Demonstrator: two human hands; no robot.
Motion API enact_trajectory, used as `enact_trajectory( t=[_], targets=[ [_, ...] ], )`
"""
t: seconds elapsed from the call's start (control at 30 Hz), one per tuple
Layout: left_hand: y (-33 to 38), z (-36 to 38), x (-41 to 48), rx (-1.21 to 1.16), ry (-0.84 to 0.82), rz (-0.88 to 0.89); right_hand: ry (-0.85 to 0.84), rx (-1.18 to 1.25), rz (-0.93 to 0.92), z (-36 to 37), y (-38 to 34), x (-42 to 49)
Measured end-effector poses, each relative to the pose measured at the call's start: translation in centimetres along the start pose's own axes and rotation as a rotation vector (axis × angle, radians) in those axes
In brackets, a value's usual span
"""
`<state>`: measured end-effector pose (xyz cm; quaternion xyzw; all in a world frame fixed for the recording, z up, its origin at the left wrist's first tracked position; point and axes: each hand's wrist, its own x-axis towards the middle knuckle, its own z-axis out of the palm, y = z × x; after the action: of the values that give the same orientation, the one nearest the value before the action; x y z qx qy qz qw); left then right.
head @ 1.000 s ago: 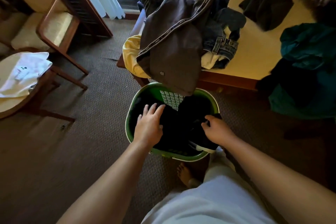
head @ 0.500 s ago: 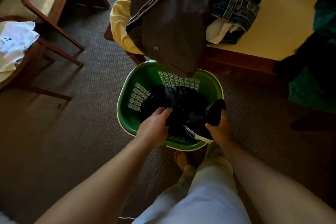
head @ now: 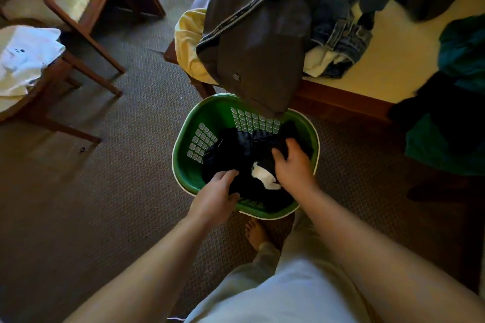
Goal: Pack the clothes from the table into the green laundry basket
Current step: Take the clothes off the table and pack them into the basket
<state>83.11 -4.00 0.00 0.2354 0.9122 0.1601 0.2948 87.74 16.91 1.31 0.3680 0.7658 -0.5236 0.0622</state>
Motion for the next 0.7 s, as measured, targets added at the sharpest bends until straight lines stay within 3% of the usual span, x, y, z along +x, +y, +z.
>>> enact_trajectory(
  t=[0.13, 0.4, 0.57, 0.7],
  targets=[
    [-0.2, -0.4, -0.9, -0.053, 0.035, -0.055, -0.083, 0.107, -0.088, 0.8, -3.3, 0.3],
    [-0.2, -0.7, -1.2, -0.107, 0.056, -0.075, -0.064, -0.148, 0.153, 0.4, 3.2, -0.7],
    [1.2, -1.4, -0.7, -0.118, 0.062, -0.01, -0.167, -0.193, -0.076, -0.3, 1.7, -2.6],
    [4.0, -4.0, 0.7, -0.117, 0.173, 0.096, -0.157, -0.236, -0.262, -1.2, -2.2, -3.9]
  ],
)
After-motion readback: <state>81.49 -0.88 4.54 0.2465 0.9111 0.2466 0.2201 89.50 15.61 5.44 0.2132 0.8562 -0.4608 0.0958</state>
